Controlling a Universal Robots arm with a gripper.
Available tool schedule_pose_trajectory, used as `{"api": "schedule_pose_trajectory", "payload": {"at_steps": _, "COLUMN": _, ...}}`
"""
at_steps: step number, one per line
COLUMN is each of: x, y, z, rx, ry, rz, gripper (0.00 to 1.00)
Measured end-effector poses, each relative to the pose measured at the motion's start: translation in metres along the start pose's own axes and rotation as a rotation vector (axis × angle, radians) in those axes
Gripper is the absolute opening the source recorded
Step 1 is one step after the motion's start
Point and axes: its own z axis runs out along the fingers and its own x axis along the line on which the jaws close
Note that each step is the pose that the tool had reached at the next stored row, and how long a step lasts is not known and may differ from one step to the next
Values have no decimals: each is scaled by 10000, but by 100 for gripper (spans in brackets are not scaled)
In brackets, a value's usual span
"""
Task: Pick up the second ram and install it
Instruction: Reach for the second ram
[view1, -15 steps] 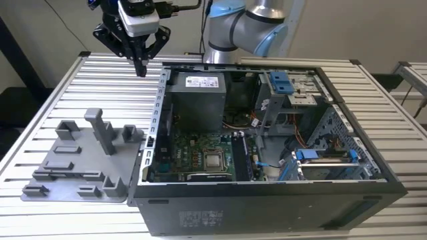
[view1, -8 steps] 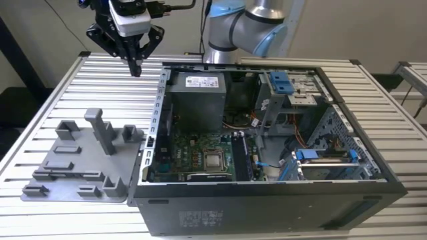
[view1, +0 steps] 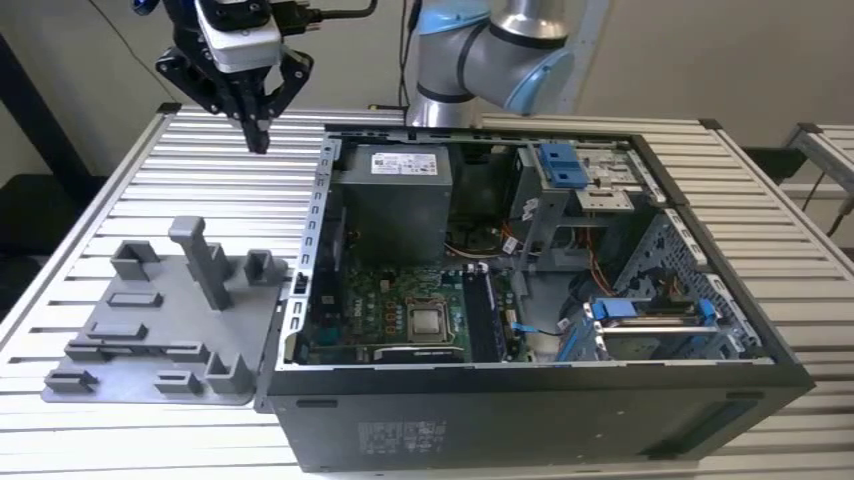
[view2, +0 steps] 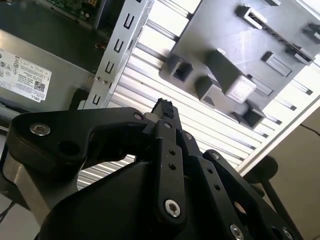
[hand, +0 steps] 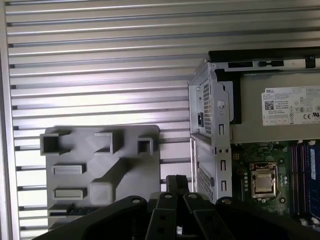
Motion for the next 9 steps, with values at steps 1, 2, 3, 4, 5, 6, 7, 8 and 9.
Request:
{"api": "schedule_pose_trajectory", "payload": {"at_steps": 1, "x": 17, "y": -1, "z": 0, "rx": -1, "ry": -5, "rz": 1, "gripper": 11}}
{"api": "schedule_pose_trajectory", "payload": {"at_steps": 2, "x": 36, "y": -2, "z": -1, "rx": -1, "ry": -10, "rz": 0, "gripper": 11}}
{"api": "schedule_pose_trajectory", "payload": {"at_steps": 3, "x": 53, "y": -4, "z": -1, "rx": -1, "ry": -14, "rz": 0, "gripper": 11}}
{"api": "schedule_pose_trajectory", "payload": {"at_steps": 4, "x": 70, "y": -5, "z": -1, "rx": -2, "ry": -19, "rz": -1, "gripper": 11}}
{"api": "schedule_pose_trajectory", "payload": {"at_steps": 5, "x": 87, "y": -6, "z": -1, "rx": -2, "ry": -24, "rz": -2, "gripper": 11}}
{"api": "schedule_pose_trajectory", "payload": {"at_steps": 6, "x": 105, "y": -8, "z": -2, "rx": -2, "ry": -29, "rz": -2, "gripper": 11}}
{"api": "schedule_pose_trajectory", "payload": {"at_steps": 7, "x": 122, "y": -9, "z": -2, "rx": -3, "ry": -34, "rz": -2, "gripper": 11}}
{"api": "schedule_pose_trajectory", "payload": {"at_steps": 8, "x": 139, "y": -10, "z": -2, "rx": -3, "ry": -38, "rz": -2, "gripper": 11}}
{"api": "schedule_pose_trajectory", "payload": {"at_steps": 9, "x": 157, "y": -11, "z": -3, "rx": -3, "ry": -42, "rz": -2, "gripper": 11}}
